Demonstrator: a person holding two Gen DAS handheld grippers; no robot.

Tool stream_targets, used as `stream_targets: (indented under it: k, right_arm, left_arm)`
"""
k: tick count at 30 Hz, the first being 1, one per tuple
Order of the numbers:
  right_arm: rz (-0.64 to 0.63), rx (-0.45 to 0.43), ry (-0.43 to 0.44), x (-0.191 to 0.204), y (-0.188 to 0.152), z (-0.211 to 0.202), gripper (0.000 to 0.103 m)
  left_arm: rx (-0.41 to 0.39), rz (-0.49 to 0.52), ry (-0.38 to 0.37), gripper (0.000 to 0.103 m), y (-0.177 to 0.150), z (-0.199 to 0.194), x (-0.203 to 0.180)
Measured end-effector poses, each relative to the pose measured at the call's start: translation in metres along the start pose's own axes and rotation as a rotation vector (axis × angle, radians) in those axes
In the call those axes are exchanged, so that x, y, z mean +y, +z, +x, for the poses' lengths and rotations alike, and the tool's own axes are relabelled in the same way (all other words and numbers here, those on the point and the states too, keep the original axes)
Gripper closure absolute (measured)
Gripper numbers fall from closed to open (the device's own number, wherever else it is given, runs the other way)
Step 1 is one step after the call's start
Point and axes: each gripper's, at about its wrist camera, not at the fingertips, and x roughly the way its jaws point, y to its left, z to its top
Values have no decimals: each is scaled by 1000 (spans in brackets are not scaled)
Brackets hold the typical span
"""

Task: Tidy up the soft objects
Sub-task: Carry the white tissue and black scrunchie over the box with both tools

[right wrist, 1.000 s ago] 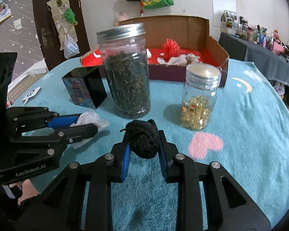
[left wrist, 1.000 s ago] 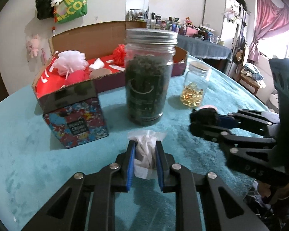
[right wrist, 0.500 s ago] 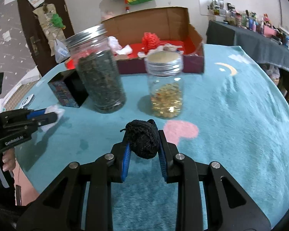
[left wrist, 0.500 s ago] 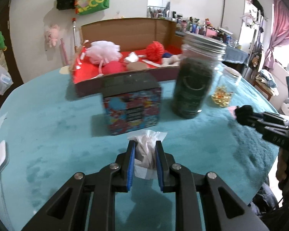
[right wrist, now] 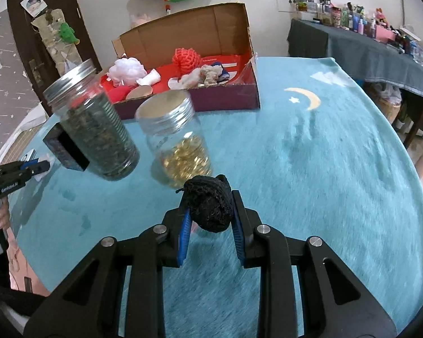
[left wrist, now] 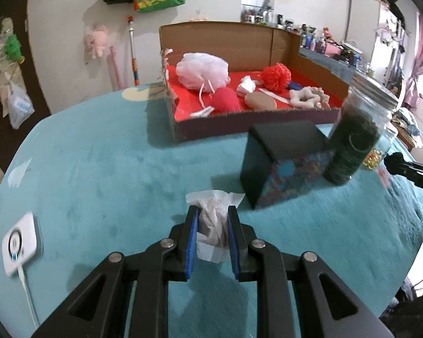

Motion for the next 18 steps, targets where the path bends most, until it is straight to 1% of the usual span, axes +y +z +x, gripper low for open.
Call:
stream_targets:
  k: [4,8,10,12,15,18]
  right_arm:
    - [-20,33,12,-11,17,11,79]
    - [-49,58,22,-20,32,22,79]
    - [-66,64,49,-26,41,27,78]
    - [-81,70,95,-29,49,31,79]
    - [-104,74,130,-32,61,36,78]
    - [-116,84,182,-35,72,42,78]
  left_arm:
    - [13,40,-30,82,18,14,8]
    - [-7,100,-75,82,32,20,9]
    - [-6,119,-97,82,39,24,11]
    - [0,137,-106,82,45,29,11]
    - [1,168,-122,82,53,34,11]
    - [7,185,-151,82,60,40,12]
